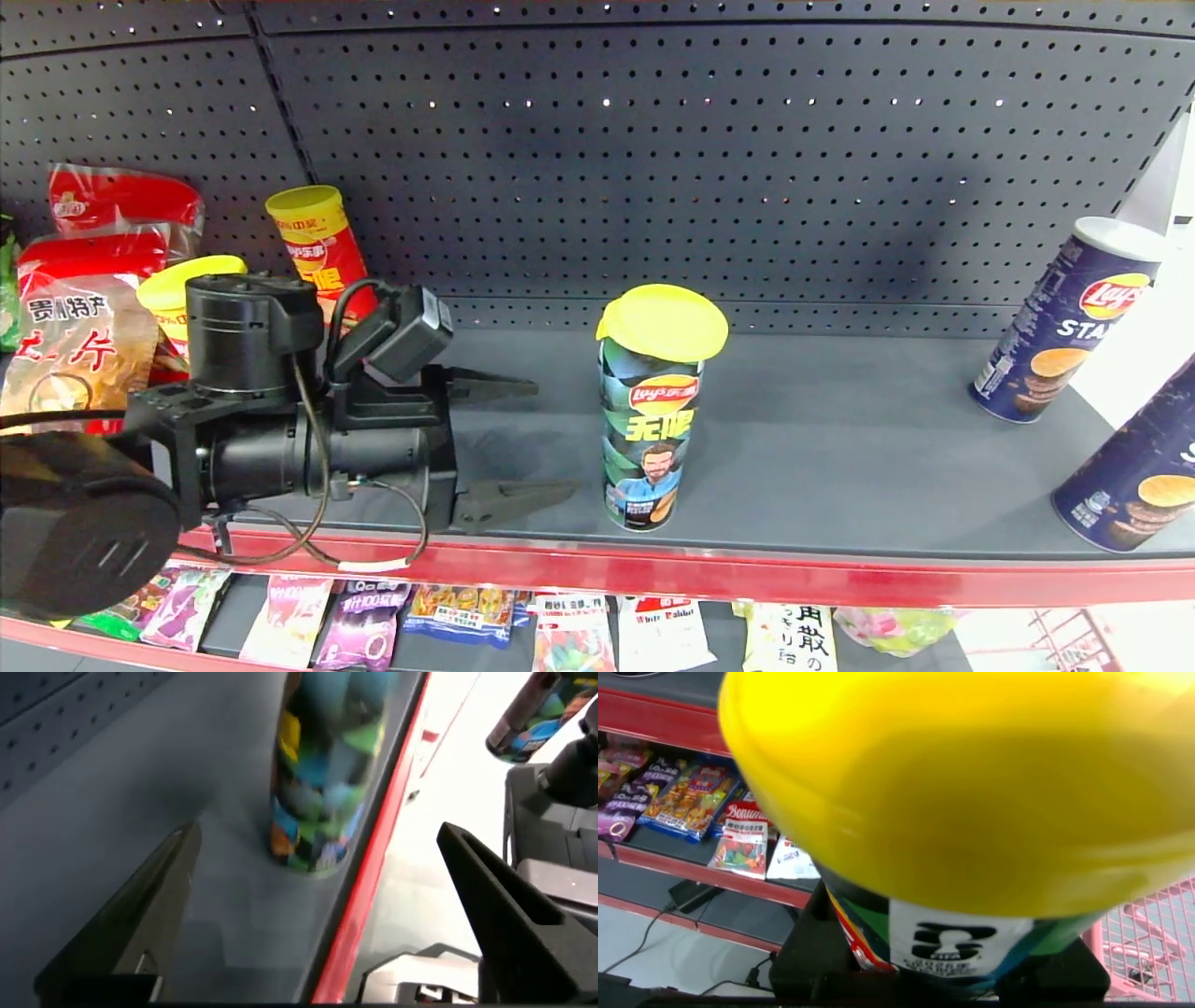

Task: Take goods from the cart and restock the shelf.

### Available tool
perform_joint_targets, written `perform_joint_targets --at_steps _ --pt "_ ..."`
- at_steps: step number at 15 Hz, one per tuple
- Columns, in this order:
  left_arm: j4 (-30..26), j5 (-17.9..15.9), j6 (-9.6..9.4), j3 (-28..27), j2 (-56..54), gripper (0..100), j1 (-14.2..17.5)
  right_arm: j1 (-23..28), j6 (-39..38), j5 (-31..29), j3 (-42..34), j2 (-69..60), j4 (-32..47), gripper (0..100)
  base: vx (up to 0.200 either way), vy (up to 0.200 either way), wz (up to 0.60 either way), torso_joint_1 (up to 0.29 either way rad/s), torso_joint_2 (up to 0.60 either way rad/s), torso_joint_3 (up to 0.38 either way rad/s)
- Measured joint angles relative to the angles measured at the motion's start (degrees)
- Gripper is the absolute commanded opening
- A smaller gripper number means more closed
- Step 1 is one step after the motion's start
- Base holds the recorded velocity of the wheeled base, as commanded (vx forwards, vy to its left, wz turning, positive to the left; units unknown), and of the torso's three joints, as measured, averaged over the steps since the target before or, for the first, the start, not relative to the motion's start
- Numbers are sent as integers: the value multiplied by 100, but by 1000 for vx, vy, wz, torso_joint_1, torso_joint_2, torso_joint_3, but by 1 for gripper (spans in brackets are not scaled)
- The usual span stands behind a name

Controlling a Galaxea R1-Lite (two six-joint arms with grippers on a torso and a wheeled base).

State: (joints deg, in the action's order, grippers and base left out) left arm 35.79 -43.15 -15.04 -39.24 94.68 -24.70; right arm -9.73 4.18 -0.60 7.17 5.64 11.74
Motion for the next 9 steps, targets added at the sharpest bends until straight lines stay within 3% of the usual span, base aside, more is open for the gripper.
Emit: perform_joint_targets --at_steps 4,9 --pt "-11 188 24 617 -645 100 274 -9 2 199 363 232 7 0 0 0 0 0 0 0" --pt "-33 939 341 1465 -1676 100 347 -50 38 697 1636 1825 -227 0 0 0 0 0 0 0"
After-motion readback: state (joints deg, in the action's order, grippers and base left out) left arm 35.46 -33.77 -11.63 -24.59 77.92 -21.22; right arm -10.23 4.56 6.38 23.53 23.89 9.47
